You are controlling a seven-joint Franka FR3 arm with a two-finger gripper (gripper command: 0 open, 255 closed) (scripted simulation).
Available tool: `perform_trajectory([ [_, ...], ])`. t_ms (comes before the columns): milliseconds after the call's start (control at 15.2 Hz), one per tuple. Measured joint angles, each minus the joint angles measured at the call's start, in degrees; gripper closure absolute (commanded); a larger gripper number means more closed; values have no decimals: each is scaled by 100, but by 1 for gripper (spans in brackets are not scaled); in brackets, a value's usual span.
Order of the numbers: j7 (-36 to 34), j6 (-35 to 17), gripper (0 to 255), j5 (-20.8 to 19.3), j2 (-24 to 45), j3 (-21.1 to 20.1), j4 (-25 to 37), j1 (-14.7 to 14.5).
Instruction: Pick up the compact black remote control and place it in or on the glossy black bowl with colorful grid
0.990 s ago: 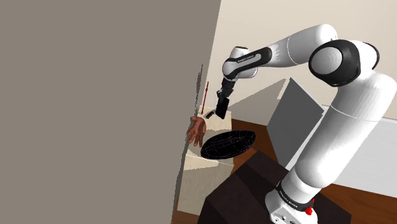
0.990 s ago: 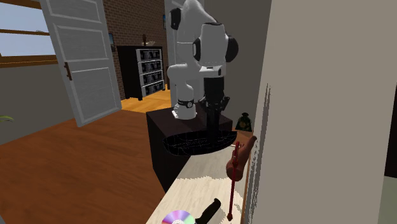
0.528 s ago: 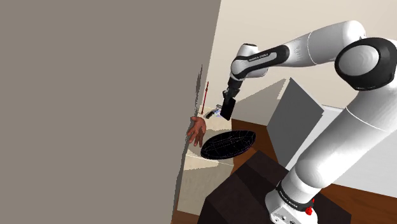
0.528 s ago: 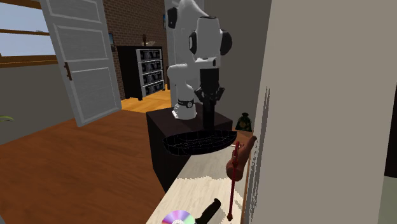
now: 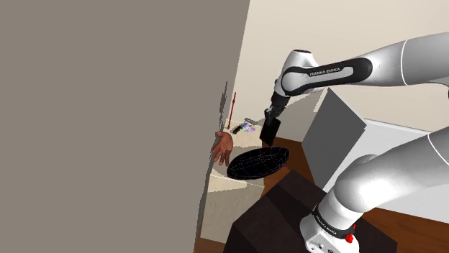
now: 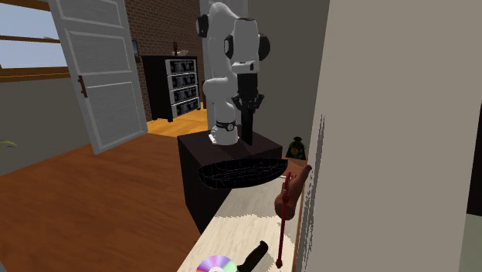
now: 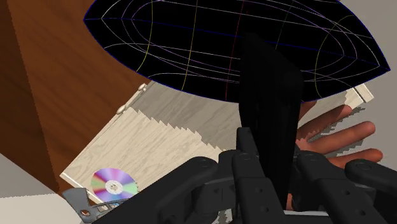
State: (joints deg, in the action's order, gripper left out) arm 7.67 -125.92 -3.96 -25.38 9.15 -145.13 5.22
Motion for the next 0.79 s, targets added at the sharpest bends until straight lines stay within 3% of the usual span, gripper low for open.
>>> perform_trajectory([
  [792,-26,-880,255,-25,215,26,-668,3],
])
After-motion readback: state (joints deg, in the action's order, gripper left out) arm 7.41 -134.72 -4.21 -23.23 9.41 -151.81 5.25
